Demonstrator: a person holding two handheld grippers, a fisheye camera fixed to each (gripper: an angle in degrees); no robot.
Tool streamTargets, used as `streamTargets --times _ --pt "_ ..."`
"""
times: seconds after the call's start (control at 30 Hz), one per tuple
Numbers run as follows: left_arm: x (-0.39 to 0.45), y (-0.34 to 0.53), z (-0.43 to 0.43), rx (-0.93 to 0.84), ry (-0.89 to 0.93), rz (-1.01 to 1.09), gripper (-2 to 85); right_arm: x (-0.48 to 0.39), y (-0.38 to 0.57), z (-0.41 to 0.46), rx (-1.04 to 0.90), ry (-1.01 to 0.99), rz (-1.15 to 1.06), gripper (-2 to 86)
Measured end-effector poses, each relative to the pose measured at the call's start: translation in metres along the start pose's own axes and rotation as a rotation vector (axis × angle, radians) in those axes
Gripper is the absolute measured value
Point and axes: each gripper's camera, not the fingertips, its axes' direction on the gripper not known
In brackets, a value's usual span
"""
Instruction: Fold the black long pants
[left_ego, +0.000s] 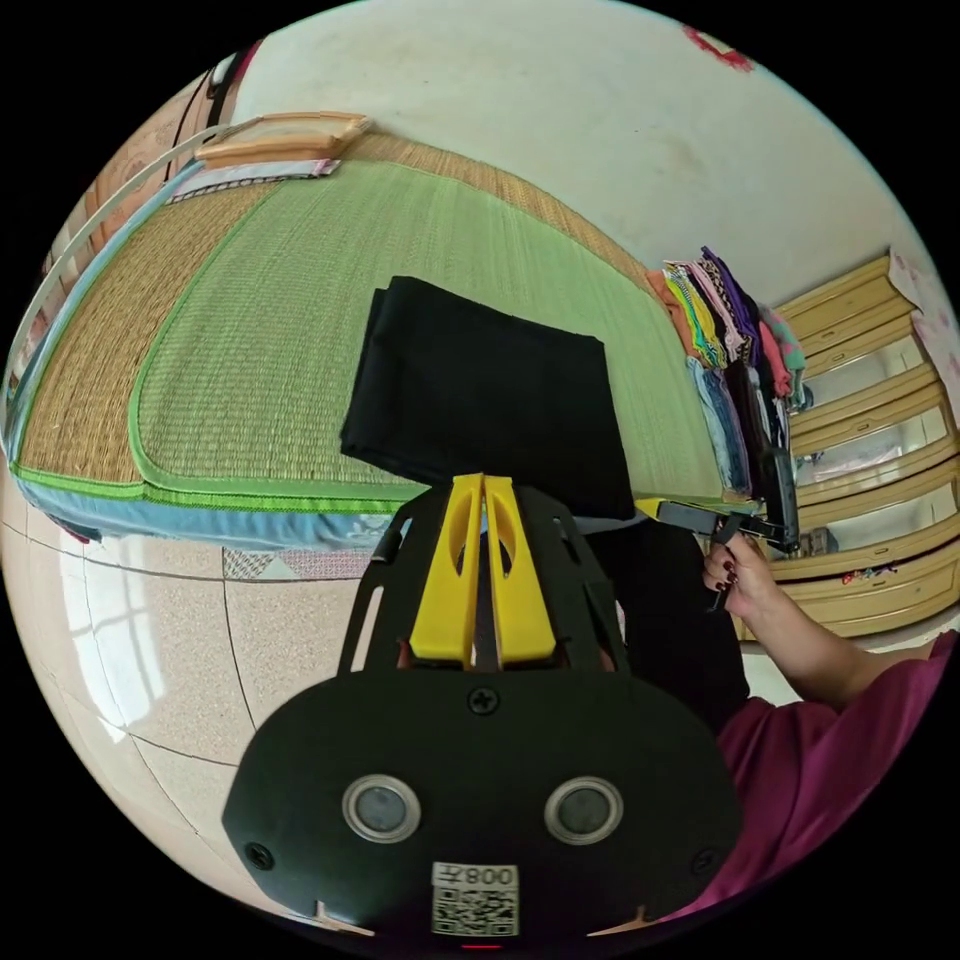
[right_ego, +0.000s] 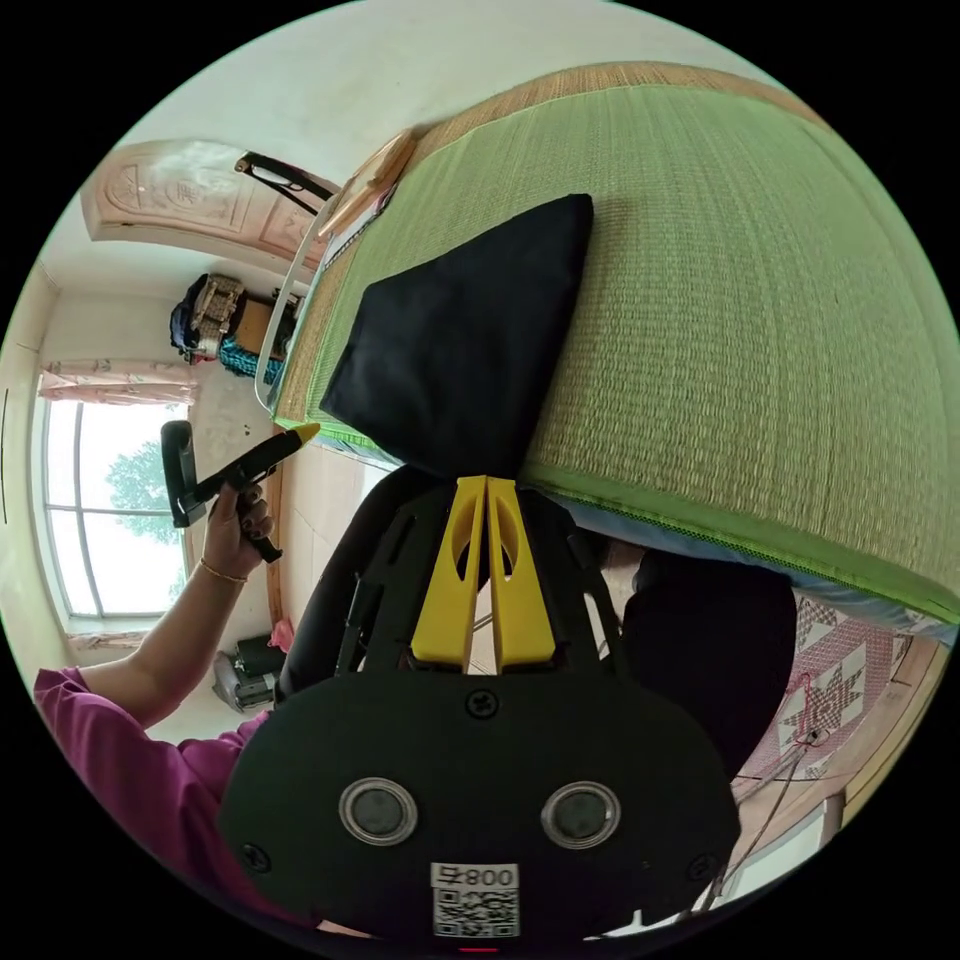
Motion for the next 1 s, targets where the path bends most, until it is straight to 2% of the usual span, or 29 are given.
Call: streamTargets --times 0.3,0.53,0.63,0.77,1.0 --pt "0.041 -0.018 0.068 -0.179 0.003 -0.037 0.2 0.054 0.034 0.053 -0.034 -0.03 0.046 0.0" --pt "0.082 -0.01 0.095 -0.182 0.23 0.005 1.1 0.109 0.074 0.079 -0.008 -0.135 0.126 0.1" --pt "0.103 -0.014 0.121 -0.237 0.337 0.019 3.1 0.129 0.089 0.095 -0.004 -0.2 0.144 0.2" --pt "0.129 -0.021 0.161 -0.334 0.388 0.034 6.2 0.147 0.1 0.113 0.002 -0.254 0.139 0.6" --pt "0.135 -0.016 0.204 -0.349 0.446 -0.083 5.9 0.185 0.12 0.148 0.02 -0.384 0.179 3.9"
